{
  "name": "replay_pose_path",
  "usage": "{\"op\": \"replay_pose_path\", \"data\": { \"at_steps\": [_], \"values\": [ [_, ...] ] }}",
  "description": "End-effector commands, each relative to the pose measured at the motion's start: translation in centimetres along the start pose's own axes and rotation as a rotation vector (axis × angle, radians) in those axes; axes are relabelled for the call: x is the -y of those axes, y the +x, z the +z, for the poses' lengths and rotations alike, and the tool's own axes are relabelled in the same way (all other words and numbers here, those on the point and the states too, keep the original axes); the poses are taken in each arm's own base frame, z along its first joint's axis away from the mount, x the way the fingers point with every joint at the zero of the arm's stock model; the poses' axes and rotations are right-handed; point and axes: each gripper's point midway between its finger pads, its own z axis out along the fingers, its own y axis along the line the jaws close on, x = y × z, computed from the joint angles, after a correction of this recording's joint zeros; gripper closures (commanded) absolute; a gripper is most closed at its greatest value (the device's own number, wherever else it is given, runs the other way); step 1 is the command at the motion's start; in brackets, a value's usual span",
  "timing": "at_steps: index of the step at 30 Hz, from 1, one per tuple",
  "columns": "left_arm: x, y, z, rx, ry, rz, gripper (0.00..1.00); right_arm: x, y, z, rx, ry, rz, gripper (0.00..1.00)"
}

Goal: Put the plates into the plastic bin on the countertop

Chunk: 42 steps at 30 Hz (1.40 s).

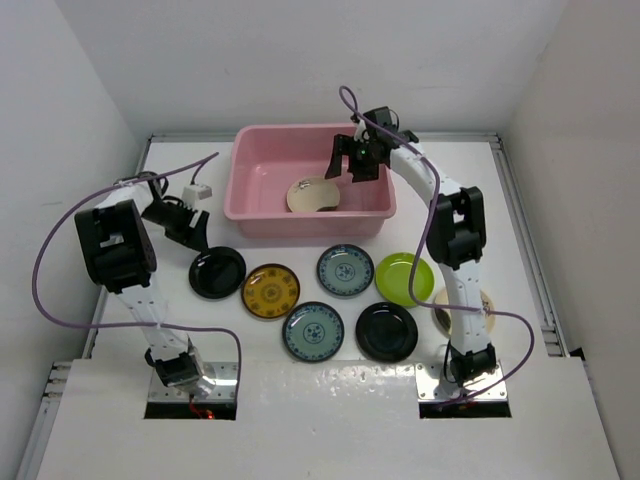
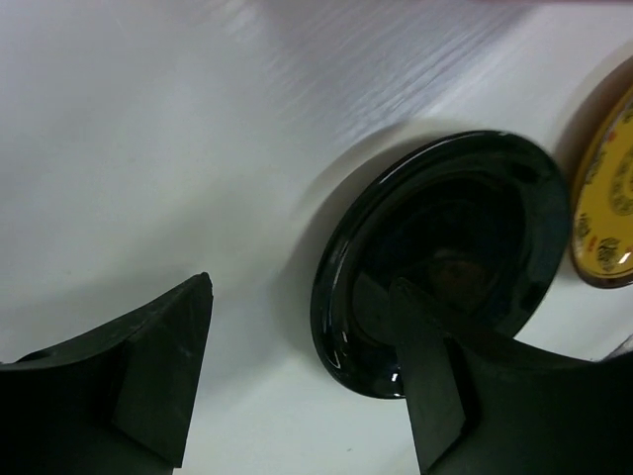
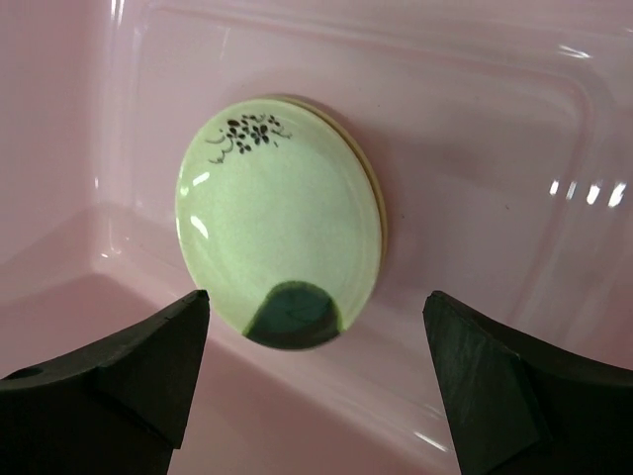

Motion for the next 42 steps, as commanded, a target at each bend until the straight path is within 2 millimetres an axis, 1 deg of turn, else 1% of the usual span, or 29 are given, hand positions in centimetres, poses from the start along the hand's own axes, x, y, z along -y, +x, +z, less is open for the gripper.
{"op": "replay_pose_path", "data": {
  "at_steps": [1,3,4,7,10,11,14,15,17,19,20,21,22,23,24,25,27,28,30,31,33,34,35,36,37,39,40,41,42],
  "values": [
    [-0.2,2.2,0.9,-0.092,0.013,0.019,0.26,-2.8,-3.4,-4.7,0.126,-0.009,-0.108,0.12],
    [0.5,3.5,1.7,-0.142,0.052,0.019,0.27,-2.8,-3.9,-5.5,0.147,0.01,-0.131,0.12],
    [0.6,3.9,1.9,-0.154,0.068,0.027,0.31,-3.2,-4.5,-6.7,0.173,0.014,-0.138,0.12],
    [1.9,5.7,2.7,-0.209,0.113,0.01,0.39,-3.8,-5.5,-8.2,0.217,0.018,-0.167,0.12],
    [3.2,6.7,3.6,-0.252,0.143,-0.002,0.57,-4.0,-6.7,-9.5,0.275,0.033,-0.168,0.12],
    [3.2,6.8,3.6,-0.253,0.142,-0.013,0.66,-4.1,-6.9,-9.9,0.284,0.034,-0.166,0.14],
    [3.8,6.7,4.0,-0.231,0.158,-0.063,0.83,-4.3,-8.1,-11.3,0.336,0.025,-0.141,0.14],
    [4.0,6.4,4.1,-0.222,0.153,-0.104,0.97,-4.4,-8.3,-11.5,0.348,0.02,-0.13,0.14],
    [3.2,6.0,3.8,-0.193,0.132,-0.151,1.0,-4.3,-8.8,-11.9,0.374,0.012,-0.106,0.14],
    [1.4,4.7,2.7,-0.133,0.095,-0.184,1.0,-3.4,-8.8,-12.4,0.382,0.02,-0.073,0.14],
    [0.7,4.0,2.1,-0.098,0.085,-0.186,1.0,-3.7,-9.3,-12.9,0.408,0.007,-0.071,0.14],
    [0.0,3.2,1.1,-0.067,0.066,-0.185,1.0,-3.0,-9.1,-13.0,0.403,0.01,-0.052,0.14],
    [-1.4,1.9,-0.7,-0.006,0.048,-0.165,1.0,-2.6,-9.5,-13.4,0.416,0.007,-0.042,0.14],
    [-2.0,1.2,-1.7,0.023,0.043,-0.145,1.0,-2.5,-9.5,-13.5,0.417,0.002,-0.022,0.15],
    [-2.7,0.5,-2.9,0.051,0.031,-0.112,1.0,-1.4,-9.5,-13.5,0.415,0.013,-0.004,0.15],
    [-4.2,-0.5,-4.9,0.079,-0.006,-0.102,1.0,-1.2,-9.5,-13.6,0.413,0.013,0.002,0.15],
    [-5.8,-1.6,-7.0,0.11,-0.049,-0.085,1.0,-0.4,-9.7,-14.0,0.418,0.023,0.013,0.15],
    [-7.4,-3.4,-9.6,0.163,-0.122,-0.071,1.0,-0.2,-9.8,-14.1,0.422,0.026,0.011,0.15],
    [-8.5,-5.4,-11.7,0.225,-0.167,-0.069,1.0,0.8,-9.8,-14.5,0.427,0.037,0.032,0.15],
    [-9.2,-7.9,-14.1,0.294,-0.222,-0.051,1.0,1.2,-9.9,-14.6,0.431,0.04,0.046,0.16],
    [-8.8,-11.8,-16.5,0.399,-0.265,-0.019,1.0,2.6,-9.8,-15.0,0.434,0.052,0.106,0.16],
    [-9.0,-14.9,-19.2,0.493,-0.331,-0.002,1.0,3.5,-9.6,-15.4,0.435,0.063,0.133,0.17],
    [-7.9,-17.5,-20.1,0.552,-0.339,0.036,1.0,3.8,-9.6,-15.8,0.441,0.062,0.161,0.17],
    [-7.0,-19.5,-21.4,0.613,-0.354,0.061,1.0,5.2,-8.9,-15.5,0.426,0.083,0.19,0.17],
    [-5.8,-22.5,-24.1,0.726,-0.392,0.084,1.0,5.6,-8.9,-16.5,0.44,0.089,0.2,0.17],
    [-2.1,-26.9,-25.0,0.825,-0.366,0.152,1.0,8.6,-7.6,-17.2,0.429,0.14,0.272,0.17],
    [-0.5,-28.5,-25.1,0.862,-0.34,0.158,1.0,8.9,-7.2,-17.7,0.432,0.149,0.288,0.17],
    [2.4,-30.6,-23.7,0.878,-0.277,0.206,1.0,9.6,-6.8,-17.9,0.427,0.154,0.322,0.17],
    [3.8,-31.6,-22.5,0.875,-0.238,0.21,1.0,13.5,-4.4,-18.2,0.392,0.212,0.411,0.17]
  ]
}}
